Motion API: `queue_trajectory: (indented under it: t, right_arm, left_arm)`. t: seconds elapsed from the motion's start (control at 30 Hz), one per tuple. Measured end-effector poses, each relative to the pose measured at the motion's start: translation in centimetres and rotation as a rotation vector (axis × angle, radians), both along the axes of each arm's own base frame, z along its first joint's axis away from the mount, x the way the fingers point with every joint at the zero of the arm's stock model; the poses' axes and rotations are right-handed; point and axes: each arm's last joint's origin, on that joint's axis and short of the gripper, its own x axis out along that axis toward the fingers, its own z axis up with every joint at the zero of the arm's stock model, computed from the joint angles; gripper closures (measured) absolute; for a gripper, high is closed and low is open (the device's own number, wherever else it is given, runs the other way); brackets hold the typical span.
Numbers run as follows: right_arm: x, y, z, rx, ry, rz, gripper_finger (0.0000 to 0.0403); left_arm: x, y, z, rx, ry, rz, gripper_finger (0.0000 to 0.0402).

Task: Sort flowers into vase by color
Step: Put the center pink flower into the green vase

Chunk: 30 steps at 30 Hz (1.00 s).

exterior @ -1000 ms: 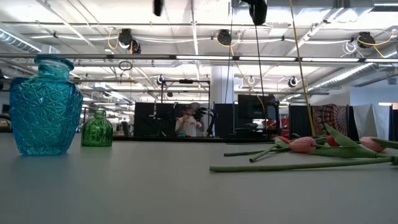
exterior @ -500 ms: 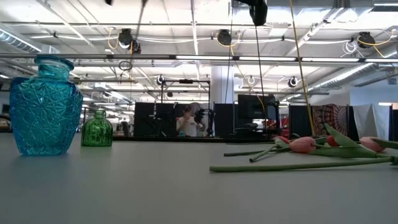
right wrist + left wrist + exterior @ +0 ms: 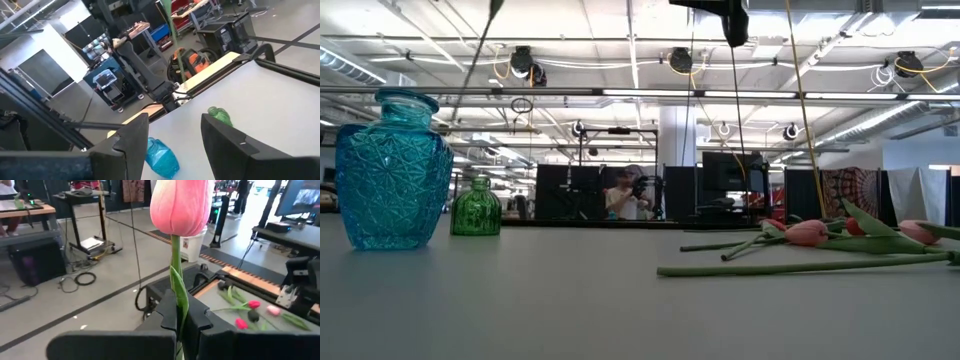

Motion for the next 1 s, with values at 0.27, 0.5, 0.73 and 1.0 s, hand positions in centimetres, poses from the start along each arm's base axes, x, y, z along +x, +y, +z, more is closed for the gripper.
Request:
queue_trajectory:
  t: [0.27,0.5,0.73,1.0]
  right_arm:
    - [0.0,-0.7,0.0,0.000,0.000,-0.022,0.0229]
    - [0.0,-0.7,0.0,0.000,0.001,-0.026,0.0229]
    - [-0.1,-0.8,-0.2,-0.004,0.019,-0.057,0.0229]
    - [-0.1,-0.9,-0.2,-0.024,0.026,-0.080,0.0229]
  left_arm:
    - [-2.5,-0.2,-1.1,-0.001,0.106,0.099,0.0400]
    - [-5.1,-0.6,-1.5,0.013,0.129,0.166,0.0400]
    - [-8.6,-1.2,-1.6,0.030,0.041,0.206,0.0400]
    - [-9.8,-1.4,-3.4,0.015,-0.039,0.209,0.0400]
